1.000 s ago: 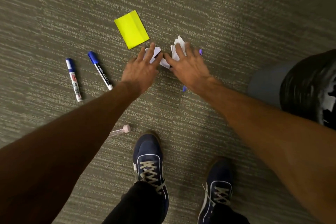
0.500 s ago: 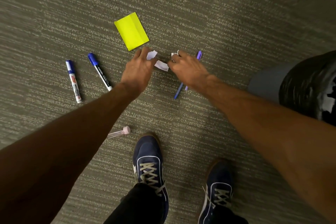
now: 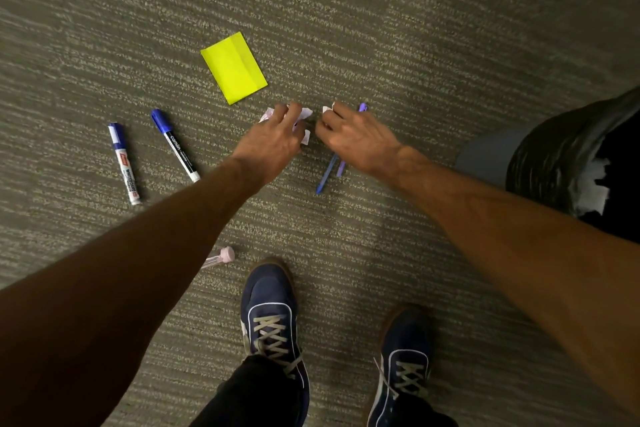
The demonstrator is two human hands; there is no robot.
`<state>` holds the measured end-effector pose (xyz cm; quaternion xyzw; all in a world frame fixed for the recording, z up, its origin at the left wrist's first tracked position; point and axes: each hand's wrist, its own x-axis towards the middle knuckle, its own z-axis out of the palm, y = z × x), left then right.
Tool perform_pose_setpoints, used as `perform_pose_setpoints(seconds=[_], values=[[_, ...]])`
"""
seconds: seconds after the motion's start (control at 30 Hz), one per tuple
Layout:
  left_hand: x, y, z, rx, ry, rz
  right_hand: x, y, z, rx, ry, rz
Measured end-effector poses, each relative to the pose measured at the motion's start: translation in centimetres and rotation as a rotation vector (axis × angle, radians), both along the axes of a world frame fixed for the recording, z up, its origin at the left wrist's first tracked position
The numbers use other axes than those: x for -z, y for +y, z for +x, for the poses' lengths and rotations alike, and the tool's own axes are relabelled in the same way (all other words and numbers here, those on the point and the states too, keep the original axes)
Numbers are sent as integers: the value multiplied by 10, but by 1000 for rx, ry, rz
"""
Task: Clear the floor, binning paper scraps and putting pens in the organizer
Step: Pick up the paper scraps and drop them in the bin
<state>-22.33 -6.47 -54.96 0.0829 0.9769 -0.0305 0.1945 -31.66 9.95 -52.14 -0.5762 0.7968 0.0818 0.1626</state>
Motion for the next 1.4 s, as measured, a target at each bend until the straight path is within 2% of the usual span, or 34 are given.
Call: perform_pose_setpoints(seconds=[0.23, 0.4, 0.63, 0.8, 0.93, 1.07, 1.2, 1.4], values=[[-20, 7, -7, 115, -27, -25, -12, 13, 1, -9, -23, -23], [-57, 14, -7, -43, 72, 85, -51, 25, 2, 25, -15, -98], [-162, 54, -17, -330, 362, 472, -142, 64, 7, 221, 47, -357], [-241, 113, -30, -500, 461, 696, -210, 108, 19, 586, 40, -573], [-286, 169, -37, -547, 425, 806, -254, 152, 26, 836, 68, -675], [-308, 217, -42, -445, 367, 888, -281, 200, 29, 981, 122, -682], [-302, 256, -51, -376, 181, 819, -282, 244, 31, 1055, 90, -641], [-270, 289, -66, -179, 37, 671, -245, 285, 39, 1100, 44, -561]])
